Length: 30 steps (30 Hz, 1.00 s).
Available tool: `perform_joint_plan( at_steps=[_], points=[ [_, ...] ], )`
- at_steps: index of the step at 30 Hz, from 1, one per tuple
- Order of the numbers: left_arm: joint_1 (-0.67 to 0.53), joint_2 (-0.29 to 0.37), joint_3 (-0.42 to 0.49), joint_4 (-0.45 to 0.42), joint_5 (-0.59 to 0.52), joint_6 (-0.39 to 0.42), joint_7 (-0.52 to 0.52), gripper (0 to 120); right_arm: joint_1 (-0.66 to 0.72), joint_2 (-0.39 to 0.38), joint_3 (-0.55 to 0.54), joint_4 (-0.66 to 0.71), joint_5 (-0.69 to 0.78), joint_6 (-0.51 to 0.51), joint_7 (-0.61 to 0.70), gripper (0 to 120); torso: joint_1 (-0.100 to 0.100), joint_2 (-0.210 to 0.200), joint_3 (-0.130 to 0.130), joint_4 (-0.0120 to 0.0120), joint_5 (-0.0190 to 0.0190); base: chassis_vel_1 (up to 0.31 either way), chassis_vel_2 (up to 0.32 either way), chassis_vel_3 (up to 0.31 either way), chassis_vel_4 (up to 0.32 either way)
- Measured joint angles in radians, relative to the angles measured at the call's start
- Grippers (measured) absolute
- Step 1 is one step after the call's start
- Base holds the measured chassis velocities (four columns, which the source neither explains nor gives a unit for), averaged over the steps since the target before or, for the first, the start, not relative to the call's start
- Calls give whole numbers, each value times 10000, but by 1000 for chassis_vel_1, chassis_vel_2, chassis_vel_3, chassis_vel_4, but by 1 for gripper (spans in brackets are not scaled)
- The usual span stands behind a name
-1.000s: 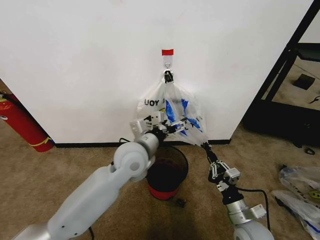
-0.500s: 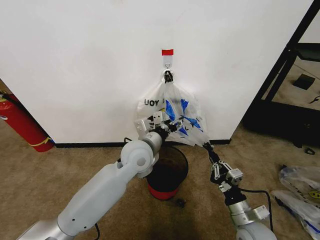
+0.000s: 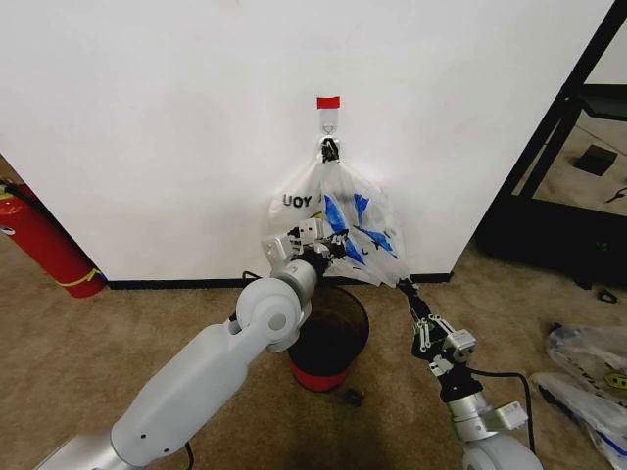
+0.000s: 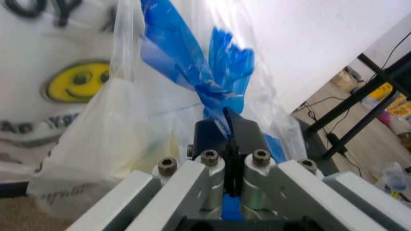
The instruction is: Pick up the garbage bag from the wall and place it over the trash bin.
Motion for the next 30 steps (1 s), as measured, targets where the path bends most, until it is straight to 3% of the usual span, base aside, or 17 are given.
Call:
perform_joint_plan(
  at_steps=[5, 11, 13, 18, 21, 23, 25, 28, 30],
  points=[
    [151, 209, -167, -330, 193, -91, 77, 0, -165, -47, 107, 163, -214, -103, 150, 6, 0, 0, 0, 1, 0, 0, 0, 0, 0],
    [618, 455, -422, -726, 706, -232, 256, 0, -1046, -653, 536, 707, -1084, -325, 667, 33, 0, 0, -1, -2, 1, 0, 0, 0, 0],
    [734, 503, -480, -805, 759, -246, 273, 0, -1167, -819, 603, 811, -1122, -383, 768, 34, 0, 0, 0, -2, 0, 0, 0, 0, 0],
    [1122, 604, -590, -934, 1135, -318, 405, 0, -1424, -1811, 708, 1576, -1061, -1101, 1646, 56, 0, 0, -1, -2, -3, 0, 0, 0, 0],
    [1158, 561, -562, -931, 1208, -325, 445, 0, -983, -2219, 549, 1654, -942, -1512, 1975, 64, 0, 1, -1, -3, 1, 0, 0, 0, 0],
    [1093, 468, -420, -828, 1286, -326, 488, 0, -269, -2767, 390, 1543, -794, -1894, 2241, 71, 0, 0, -1, 10, 3, 0, 0, 0, 0],
    [944, 356, -275, -724, 1294, -326, 514, 0, 325, -3281, 258, 1259, -612, -2094, 2369, 79, 0, 0, 0, -5, 0, 0, 0, 0, 0],
    [842, 315, -209, -649, 1294, -323, 535, 0, 1977, -4666, -505, 440, 291, -2461, 2450, 93, 1, 0, 1, -2, 1, 0, 0, 0, 0],
    [827, 321, -209, -630, 1295, -321, 537, 0, 2547, -5028, -930, 227, 637, -2570, 2439, 97, 0, 0, 1, 0, 1, 0, 0, 0, 0]
  ],
)
